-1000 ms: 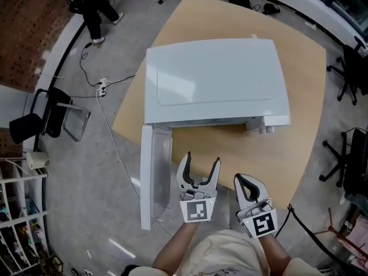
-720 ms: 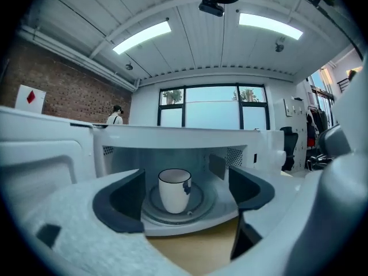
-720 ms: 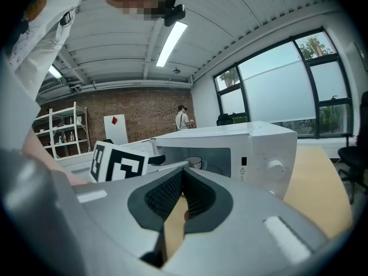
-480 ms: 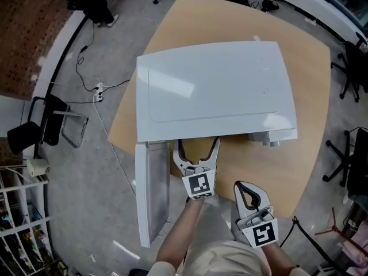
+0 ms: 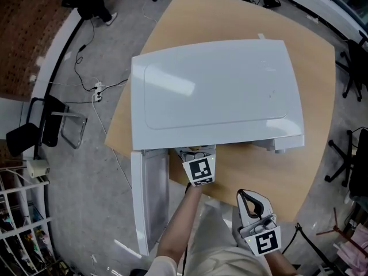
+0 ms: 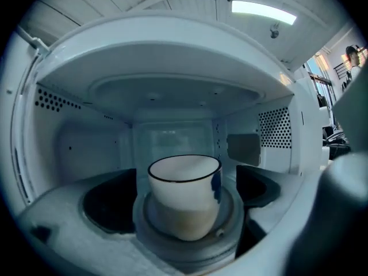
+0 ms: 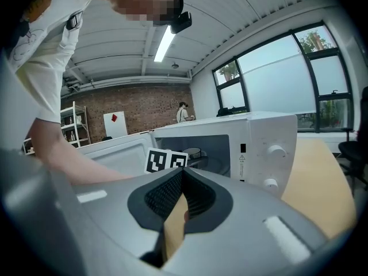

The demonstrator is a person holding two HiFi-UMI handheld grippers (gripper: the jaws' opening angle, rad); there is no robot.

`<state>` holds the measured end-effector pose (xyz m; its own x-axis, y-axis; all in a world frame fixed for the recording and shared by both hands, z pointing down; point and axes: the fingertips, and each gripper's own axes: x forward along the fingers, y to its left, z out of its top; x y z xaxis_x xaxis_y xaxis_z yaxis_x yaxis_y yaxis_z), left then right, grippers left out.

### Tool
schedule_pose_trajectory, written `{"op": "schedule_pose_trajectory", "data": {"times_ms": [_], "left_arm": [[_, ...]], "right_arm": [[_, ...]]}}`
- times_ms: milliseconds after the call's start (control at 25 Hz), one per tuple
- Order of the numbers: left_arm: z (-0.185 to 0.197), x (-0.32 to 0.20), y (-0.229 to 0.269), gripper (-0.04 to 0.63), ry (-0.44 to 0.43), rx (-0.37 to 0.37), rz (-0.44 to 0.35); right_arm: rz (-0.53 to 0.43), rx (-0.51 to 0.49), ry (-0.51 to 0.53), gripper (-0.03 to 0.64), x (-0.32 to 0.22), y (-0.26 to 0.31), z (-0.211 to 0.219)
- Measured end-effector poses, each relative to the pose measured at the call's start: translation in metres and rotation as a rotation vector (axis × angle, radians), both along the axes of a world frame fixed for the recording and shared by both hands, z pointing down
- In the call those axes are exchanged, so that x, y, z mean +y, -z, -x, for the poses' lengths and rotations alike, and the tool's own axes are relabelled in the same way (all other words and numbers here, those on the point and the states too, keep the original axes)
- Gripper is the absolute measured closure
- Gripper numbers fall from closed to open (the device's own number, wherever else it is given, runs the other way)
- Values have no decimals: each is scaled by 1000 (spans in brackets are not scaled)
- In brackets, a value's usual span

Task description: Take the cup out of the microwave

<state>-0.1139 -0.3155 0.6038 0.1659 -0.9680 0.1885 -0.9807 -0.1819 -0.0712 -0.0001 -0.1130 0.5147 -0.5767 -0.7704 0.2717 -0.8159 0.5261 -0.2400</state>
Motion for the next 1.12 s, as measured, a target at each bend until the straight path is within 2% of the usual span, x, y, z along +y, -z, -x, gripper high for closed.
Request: {"op": "schedule_pose_trajectory", "data": {"times_ms": [240, 320, 400, 600, 760, 1120], "left_arm": [[-4, -20, -13, 61, -20, -23, 17], [-1, -22, -13, 108, -7, -45, 20], [1, -22, -13, 184, -2, -62, 26], [0, -23, -15, 190, -19, -57, 45], [3, -22, -14, 190, -18, -25, 71], [2, 13, 10, 190, -31, -21, 59]], "right_arm": [[10, 10, -8, 611, 2, -2, -4], [15, 16, -7, 611, 3, -3, -4], [17, 19, -9, 611, 4, -3, -5], [20, 34, -9, 611, 7, -7, -7], [8, 54, -11, 611, 7, -5, -7], [-29, 46, -11, 611, 10, 11, -7]]}}
